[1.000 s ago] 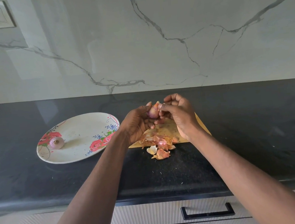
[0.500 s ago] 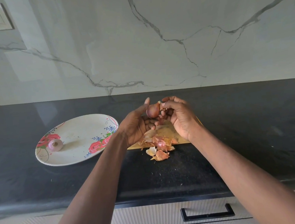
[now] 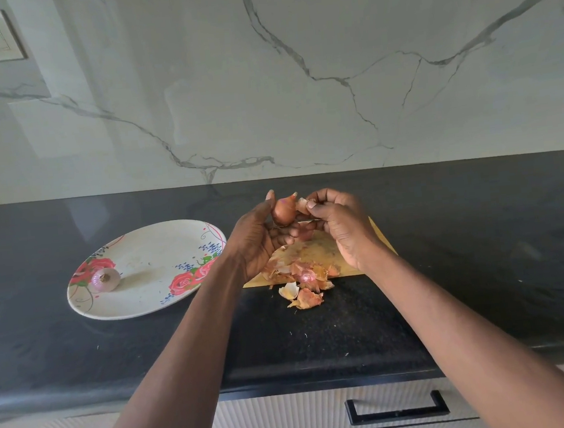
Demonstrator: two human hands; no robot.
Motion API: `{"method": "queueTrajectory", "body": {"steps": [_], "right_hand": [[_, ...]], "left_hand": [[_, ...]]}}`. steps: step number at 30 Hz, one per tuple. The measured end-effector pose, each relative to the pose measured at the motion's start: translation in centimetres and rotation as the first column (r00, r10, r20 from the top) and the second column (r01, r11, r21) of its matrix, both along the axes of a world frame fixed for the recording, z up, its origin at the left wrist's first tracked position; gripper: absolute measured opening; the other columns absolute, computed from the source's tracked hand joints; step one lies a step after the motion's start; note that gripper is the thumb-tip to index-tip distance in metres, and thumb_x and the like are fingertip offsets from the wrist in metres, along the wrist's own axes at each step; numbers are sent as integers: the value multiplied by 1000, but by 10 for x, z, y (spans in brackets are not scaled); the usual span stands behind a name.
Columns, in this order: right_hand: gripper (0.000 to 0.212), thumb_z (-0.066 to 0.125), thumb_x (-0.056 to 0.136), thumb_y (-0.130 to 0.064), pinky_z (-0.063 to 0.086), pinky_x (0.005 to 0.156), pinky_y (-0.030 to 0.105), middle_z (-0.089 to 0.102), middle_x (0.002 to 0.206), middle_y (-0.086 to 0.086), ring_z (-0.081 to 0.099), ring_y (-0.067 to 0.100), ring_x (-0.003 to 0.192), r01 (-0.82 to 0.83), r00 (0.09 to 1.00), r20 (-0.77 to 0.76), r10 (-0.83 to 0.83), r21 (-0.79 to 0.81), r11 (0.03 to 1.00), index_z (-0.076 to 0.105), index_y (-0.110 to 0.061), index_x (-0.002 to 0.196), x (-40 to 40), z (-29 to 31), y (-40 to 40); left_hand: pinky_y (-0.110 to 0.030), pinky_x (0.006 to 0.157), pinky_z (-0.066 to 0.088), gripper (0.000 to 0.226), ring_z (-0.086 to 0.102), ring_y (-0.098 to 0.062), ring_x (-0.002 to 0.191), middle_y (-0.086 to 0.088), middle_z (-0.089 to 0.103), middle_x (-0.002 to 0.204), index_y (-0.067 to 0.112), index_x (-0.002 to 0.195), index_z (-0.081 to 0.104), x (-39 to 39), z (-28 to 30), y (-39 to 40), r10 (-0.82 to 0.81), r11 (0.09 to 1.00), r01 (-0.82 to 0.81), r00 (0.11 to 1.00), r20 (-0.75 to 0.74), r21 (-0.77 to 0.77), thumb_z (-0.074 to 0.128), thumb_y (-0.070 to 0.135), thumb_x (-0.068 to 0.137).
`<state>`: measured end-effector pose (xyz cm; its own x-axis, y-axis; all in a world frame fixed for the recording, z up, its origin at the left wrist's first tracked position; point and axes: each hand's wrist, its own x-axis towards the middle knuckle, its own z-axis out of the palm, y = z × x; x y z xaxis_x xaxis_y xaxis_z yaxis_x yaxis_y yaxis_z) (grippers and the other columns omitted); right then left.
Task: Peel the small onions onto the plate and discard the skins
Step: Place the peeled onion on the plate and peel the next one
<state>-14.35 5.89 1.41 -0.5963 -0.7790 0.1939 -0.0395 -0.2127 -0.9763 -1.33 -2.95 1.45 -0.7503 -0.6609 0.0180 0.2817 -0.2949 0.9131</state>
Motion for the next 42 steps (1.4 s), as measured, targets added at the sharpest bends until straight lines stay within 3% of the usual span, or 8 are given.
{"method": "queueTrajectory", "body": {"steps": [4,9,16,23,27,31,35,42], "right_hand": [[7,59,96,-2,56,77,62,73,94,22,66,39,76,16,1000,-7,-16,7,1000,65,-2,92,0,0,1],[11,59,95,1,59,68,46,74,92,17,72,35,78,66,998,-6,-66,-26,998,64,-6,89,0,0,2],[8,59,95,2,58,61,36,74,95,17,72,21,78,68,997,-17,-69,-65,996,64,-5,95,0,0,1],[16,60,90,5,51,51,24,75,92,16,70,19,72,71,997,-15,-73,-94,993,62,-5,103,2,5,7],[10,59,90,-2,47,51,21,70,68,-2,64,8,56,145,969,-201,-143,-9,989,68,-1,87,4,5,9],[19,63,90,-11,45,56,18,70,72,-3,61,0,62,145,900,-430,-73,137,980,70,-10,74,5,4,8],[19,69,89,-24,41,62,26,72,74,-3,61,9,69,150,849,-528,10,259,954,76,-12,76,7,1,8],[11,69,92,-8,49,57,11,75,87,0,70,0,71,57,929,-365,-62,-25,998,75,-10,101,7,2,10]], "left_hand": [[-24,63,61,41,68,-22,69,-24,69,94,-4,114,67,2,1,-1,-22,996,26,999,-50,81,59,33,98],[-22,62,58,25,71,-19,73,-17,69,101,-8,121,60,4,0,1,-32,998,36,996,-80,46,52,4,100],[-25,50,54,43,62,-23,60,-22,65,80,-8,120,54,2,1,-1,7,999,-7,1000,8,39,49,32,105],[-24,56,58,35,67,-25,66,-27,68,94,-10,122,54,1,-2,-2,42,992,-34,997,-60,124,48,21,106],[-25,46,52,43,63,-21,57,-25,70,93,-10,120,54,3,-2,-6,74,992,-73,997,-5,99,41,29,108],[-23,40,46,44,58,-17,51,-20,71,86,-6,111,56,5,-2,-10,82,991,-84,996,29,106,37,34,109],[-22,37,43,42,54,-15,47,-20,70,87,-5,114,55,5,-2,-11,76,990,-78,997,24,115,40,34,108],[-22,49,50,25,61,-17,58,-18,69,80,-2,112,56,7,1,-5,66,992,-62,997,-34,108,44,20,107]]}}
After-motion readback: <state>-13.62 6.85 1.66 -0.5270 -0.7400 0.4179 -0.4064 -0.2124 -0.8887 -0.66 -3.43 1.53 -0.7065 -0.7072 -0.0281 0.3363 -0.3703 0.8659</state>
